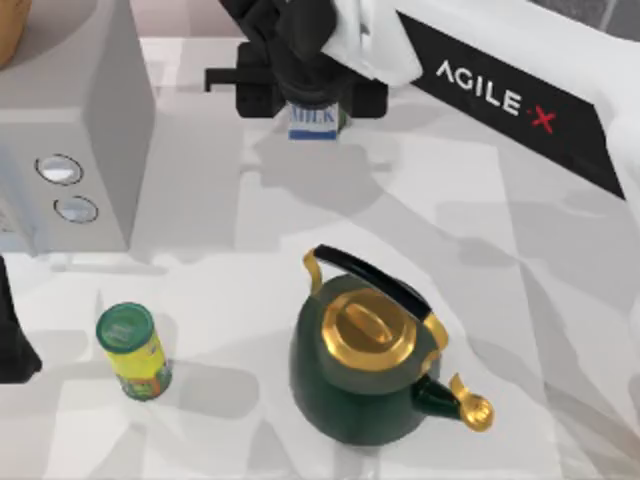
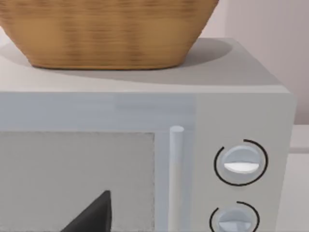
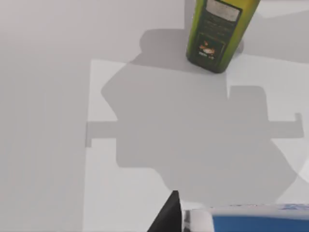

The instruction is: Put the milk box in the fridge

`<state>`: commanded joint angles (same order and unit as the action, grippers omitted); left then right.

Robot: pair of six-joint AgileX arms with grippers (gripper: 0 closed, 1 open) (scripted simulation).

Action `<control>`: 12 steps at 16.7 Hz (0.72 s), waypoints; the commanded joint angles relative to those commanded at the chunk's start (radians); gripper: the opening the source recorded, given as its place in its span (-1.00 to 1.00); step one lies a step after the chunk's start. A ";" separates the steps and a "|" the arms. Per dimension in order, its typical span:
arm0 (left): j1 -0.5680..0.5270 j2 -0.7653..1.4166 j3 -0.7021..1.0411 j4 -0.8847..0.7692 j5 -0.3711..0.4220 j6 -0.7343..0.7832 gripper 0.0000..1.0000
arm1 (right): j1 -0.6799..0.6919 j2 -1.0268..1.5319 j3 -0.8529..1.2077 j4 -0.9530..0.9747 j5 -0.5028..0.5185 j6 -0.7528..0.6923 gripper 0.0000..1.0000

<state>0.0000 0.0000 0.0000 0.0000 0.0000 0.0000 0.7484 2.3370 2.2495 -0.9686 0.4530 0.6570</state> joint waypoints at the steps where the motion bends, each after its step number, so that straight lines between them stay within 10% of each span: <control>1: 0.000 0.000 0.000 0.000 0.000 0.000 1.00 | 0.000 0.000 0.000 0.000 0.000 0.000 -1.00; 12: 0.000 0.000 0.000 0.000 0.000 0.000 1.00 | -0.075 -0.371 -0.367 0.183 -0.110 -0.108 -1.00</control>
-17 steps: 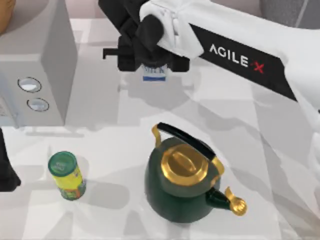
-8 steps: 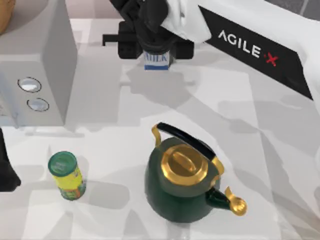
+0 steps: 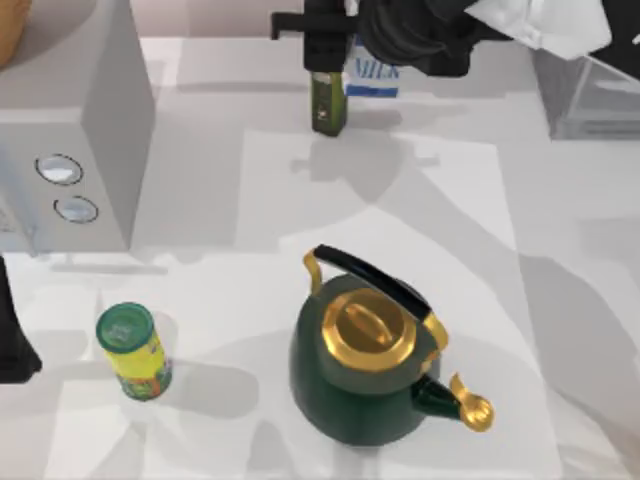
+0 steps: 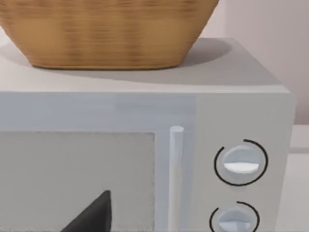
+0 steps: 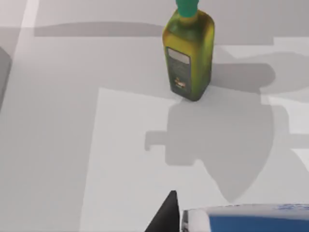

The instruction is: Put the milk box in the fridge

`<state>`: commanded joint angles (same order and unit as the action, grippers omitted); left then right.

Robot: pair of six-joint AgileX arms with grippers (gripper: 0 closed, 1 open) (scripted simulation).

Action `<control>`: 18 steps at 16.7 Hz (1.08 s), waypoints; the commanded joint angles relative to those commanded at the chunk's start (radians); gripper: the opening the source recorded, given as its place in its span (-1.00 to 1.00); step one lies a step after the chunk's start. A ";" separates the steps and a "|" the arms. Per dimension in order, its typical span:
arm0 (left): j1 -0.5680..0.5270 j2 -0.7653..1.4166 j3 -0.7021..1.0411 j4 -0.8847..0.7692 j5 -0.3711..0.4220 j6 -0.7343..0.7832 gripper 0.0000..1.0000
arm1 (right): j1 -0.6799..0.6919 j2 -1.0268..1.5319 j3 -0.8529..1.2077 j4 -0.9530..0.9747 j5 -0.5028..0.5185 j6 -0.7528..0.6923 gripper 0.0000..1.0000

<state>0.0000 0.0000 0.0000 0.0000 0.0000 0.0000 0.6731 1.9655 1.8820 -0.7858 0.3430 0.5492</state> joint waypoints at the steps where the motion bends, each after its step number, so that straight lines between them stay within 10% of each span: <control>1: 0.000 0.000 0.000 0.000 0.000 0.000 1.00 | -0.026 -0.094 -0.090 0.045 -0.024 -0.023 -1.00; 18: 0.000 0.000 0.000 0.000 0.000 0.000 1.00 | -0.605 -1.820 -1.734 0.742 -0.326 -0.500 -1.00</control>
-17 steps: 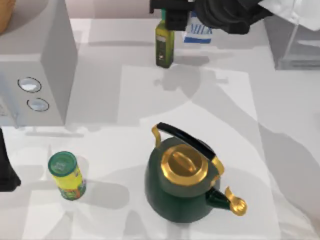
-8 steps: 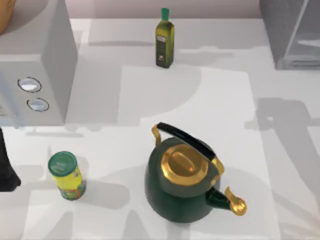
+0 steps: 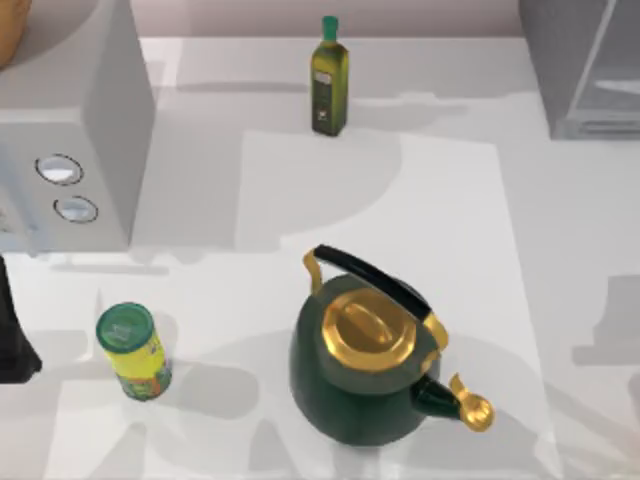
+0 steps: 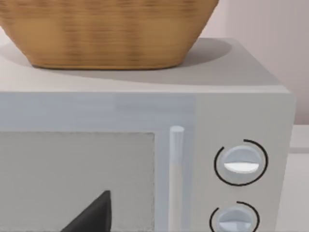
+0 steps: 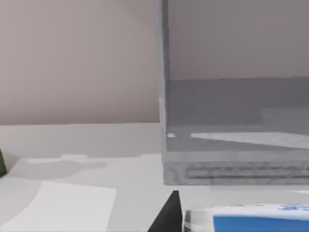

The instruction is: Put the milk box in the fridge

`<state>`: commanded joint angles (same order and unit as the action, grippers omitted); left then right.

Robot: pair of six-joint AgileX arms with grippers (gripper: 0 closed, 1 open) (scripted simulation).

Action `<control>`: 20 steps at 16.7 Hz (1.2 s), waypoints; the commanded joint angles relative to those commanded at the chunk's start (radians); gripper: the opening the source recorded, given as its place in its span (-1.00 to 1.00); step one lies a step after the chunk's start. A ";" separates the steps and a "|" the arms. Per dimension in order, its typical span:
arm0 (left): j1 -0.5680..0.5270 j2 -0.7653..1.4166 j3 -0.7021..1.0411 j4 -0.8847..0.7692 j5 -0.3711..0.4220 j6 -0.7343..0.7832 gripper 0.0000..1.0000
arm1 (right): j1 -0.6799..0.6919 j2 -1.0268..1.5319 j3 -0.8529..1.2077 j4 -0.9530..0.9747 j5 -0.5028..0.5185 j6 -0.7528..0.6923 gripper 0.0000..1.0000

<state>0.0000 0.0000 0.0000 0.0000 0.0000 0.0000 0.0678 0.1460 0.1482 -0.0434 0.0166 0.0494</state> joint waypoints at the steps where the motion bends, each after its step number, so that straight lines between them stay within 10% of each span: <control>1: 0.000 0.000 0.000 0.000 0.000 0.000 1.00 | -0.022 -0.050 -0.051 0.016 -0.006 -0.017 -1.00; 12: 0.000 0.000 0.000 0.000 0.000 0.000 1.00 | -0.067 -0.111 -0.140 0.054 -0.024 -0.051 -1.00; 20: 0.000 0.000 0.000 0.000 0.000 0.000 1.00 | -0.140 0.433 0.080 0.335 -0.100 -0.058 -1.00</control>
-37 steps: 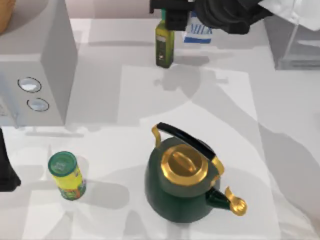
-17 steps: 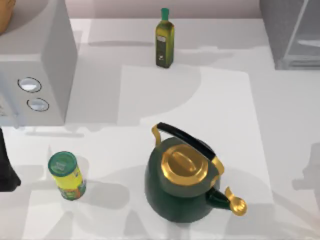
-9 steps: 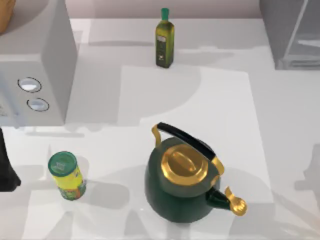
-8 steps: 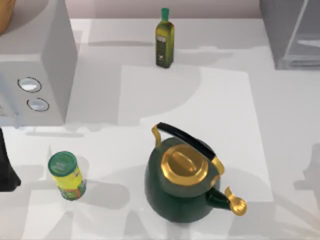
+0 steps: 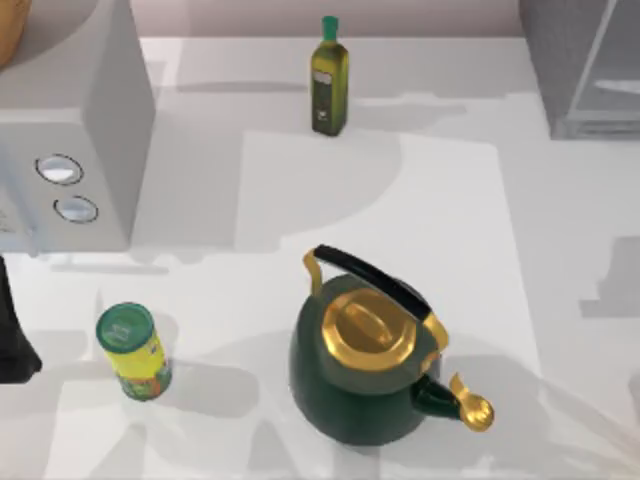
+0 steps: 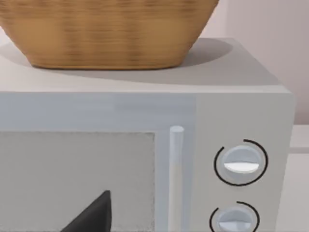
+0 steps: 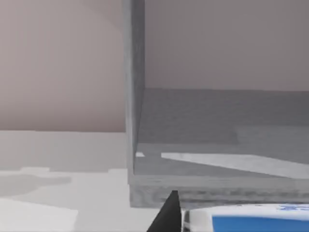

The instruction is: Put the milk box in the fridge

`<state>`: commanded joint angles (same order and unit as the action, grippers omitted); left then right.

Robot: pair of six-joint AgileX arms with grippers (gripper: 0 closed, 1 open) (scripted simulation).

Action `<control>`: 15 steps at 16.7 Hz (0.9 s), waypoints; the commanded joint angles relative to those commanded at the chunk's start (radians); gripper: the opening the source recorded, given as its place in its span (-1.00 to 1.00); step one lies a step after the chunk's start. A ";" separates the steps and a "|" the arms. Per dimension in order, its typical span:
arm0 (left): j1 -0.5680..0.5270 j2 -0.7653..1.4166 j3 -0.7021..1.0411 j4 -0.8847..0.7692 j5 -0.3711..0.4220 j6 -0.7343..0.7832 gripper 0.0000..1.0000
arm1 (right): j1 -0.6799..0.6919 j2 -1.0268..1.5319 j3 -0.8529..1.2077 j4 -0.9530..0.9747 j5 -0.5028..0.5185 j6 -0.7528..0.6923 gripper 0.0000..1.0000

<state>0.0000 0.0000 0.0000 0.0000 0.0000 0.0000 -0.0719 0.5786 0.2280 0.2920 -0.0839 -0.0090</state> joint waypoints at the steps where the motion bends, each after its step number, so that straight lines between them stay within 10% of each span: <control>1: 0.000 0.000 0.000 0.000 0.000 0.000 1.00 | -0.014 0.111 0.050 0.060 -0.012 0.004 -1.00; 15: 0.000 0.000 0.000 0.000 0.000 0.000 1.00 | -0.189 1.504 0.691 0.834 -0.162 0.033 -1.00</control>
<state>0.0000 0.0000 0.0000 0.0000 0.0000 0.0000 -0.2604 2.0830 0.9189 1.1257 -0.2460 0.0241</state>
